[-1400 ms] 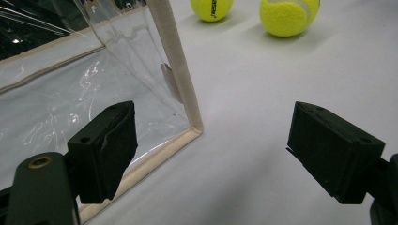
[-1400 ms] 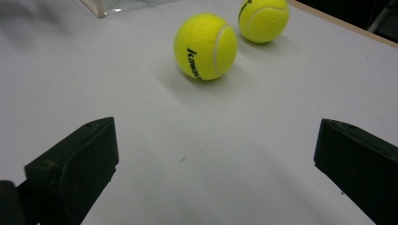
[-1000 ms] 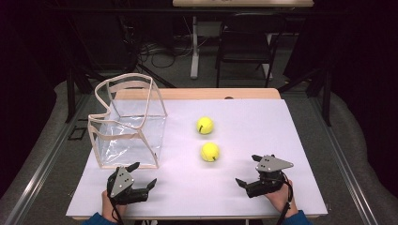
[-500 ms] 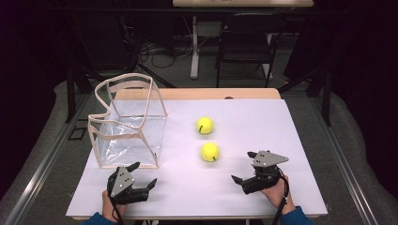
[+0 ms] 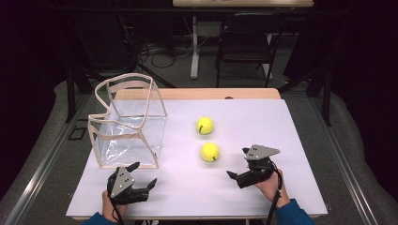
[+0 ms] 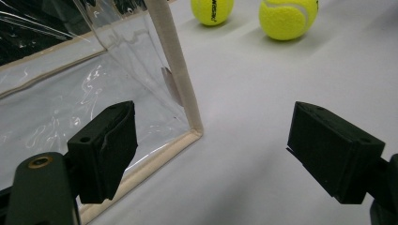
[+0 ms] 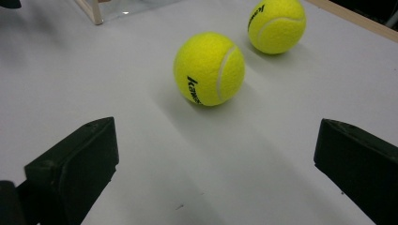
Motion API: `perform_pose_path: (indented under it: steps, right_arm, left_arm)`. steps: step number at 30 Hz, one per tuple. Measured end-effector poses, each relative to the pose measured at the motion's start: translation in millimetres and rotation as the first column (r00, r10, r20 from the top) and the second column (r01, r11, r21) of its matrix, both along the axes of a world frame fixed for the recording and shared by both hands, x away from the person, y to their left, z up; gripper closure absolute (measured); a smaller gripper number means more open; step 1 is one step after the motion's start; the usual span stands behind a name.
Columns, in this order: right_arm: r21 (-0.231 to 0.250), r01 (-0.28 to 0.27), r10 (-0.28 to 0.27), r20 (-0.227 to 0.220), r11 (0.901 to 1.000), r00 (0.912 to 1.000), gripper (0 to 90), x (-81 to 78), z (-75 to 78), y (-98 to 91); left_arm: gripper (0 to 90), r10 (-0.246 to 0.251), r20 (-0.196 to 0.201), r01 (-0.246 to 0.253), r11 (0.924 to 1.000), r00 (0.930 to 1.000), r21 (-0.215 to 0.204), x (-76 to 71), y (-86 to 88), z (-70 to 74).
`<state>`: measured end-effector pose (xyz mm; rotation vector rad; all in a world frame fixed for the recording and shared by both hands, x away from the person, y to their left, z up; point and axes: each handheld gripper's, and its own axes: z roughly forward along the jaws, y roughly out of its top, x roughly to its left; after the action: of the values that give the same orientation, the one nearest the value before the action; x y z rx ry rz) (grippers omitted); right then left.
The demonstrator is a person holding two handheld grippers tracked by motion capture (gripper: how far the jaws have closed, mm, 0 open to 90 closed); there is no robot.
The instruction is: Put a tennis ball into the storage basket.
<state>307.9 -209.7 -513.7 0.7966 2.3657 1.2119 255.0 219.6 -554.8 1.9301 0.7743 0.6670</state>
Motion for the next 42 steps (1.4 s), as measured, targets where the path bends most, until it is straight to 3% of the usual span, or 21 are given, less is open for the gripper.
perform_pose_path:
  steps: [7, 42]
  right_arm:
    - [0.007, -0.014, 0.014, -0.036, 0.9999, 0.9993, 0.0, 10.1, -1.3, 4.6]
    - [-0.081, -0.07, 0.063, -0.082, 0.9942, 0.9946, 0.0, 48.0, 3.4, 33.1]
  left_arm:
    - [16.0, -0.001, -0.002, 0.001, 1.0, 1.0, 0.0, 0.5, -0.1, -0.2]
    - [16.1, -0.003, 0.002, 0.003, 1.0, 1.0, -0.004, 0.7, -0.2, -0.1]
